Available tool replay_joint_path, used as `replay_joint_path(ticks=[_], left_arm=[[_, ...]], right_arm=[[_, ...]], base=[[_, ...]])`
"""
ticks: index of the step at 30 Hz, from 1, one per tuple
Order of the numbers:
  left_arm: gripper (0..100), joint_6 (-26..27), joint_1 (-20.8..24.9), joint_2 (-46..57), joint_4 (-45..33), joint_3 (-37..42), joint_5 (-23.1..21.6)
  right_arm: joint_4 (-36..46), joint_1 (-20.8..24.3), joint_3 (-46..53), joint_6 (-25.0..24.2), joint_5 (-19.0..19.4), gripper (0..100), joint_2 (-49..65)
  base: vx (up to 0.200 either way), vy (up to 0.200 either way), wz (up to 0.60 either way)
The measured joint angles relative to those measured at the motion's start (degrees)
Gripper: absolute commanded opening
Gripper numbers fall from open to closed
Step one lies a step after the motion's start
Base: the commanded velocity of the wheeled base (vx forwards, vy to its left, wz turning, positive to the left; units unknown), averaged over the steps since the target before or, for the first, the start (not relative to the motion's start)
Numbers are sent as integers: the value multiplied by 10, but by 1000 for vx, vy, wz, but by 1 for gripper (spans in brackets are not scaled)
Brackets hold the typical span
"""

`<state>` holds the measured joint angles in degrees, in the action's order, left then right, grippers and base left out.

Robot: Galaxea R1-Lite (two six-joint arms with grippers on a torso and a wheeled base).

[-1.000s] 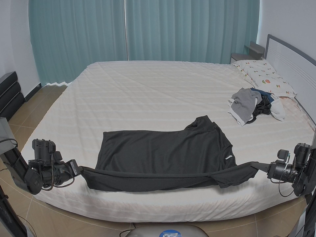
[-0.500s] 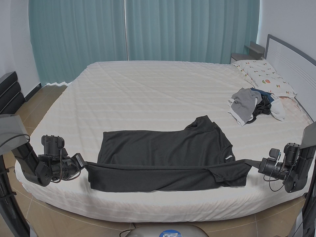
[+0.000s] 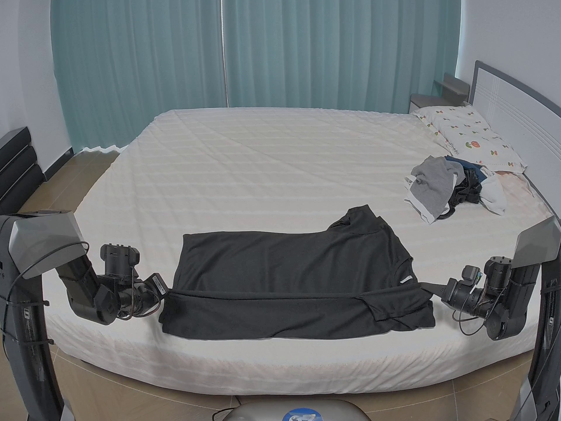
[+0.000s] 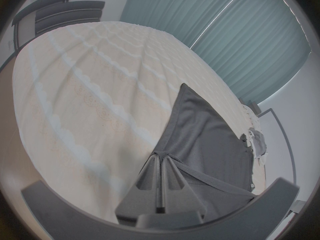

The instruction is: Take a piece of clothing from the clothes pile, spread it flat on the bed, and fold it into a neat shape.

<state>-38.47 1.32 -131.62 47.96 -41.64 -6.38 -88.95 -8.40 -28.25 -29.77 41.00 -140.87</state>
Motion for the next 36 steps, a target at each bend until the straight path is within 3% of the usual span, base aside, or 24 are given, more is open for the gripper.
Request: replay_joint_path(ticks=[9, 10, 12, 13, 19, 27, 32, 36], left_arm=[[0, -1, 12, -41, 4, -24, 31], [0, -1, 13, -43, 4, -24, 31], [0, -1, 13, -46, 4, -25, 32], [100, -2, 14, -47, 4, -25, 32], [100, -3, 14, -50, 5, -26, 32], [100, -33, 14, -48, 6, -26, 32], [100, -94, 4, -34, 4, -26, 17], [100, -149, -10, -13, 4, -21, -22]], right_arm=[[2, 5, -30, 0, -13, 0, -35], [2, 6, -32, 0, -17, 100, -38], [2, 7, -36, -1, -24, 100, -43], [2, 8, -37, -1, -25, 100, -45], [0, 11, -37, -1, -26, 100, -52], [0, 13, -18, -11, -55, 100, -31], [0, 21, 0, -75, -79, 100, 15], [0, 53, 21, -129, -133, 100, 67]], base=[[0, 0, 0], [0, 0, 0], [0, 0, 0], [0, 0, 0], [0, 0, 0], [0, 0, 0], [0, 0, 0], [0, 0, 0]])
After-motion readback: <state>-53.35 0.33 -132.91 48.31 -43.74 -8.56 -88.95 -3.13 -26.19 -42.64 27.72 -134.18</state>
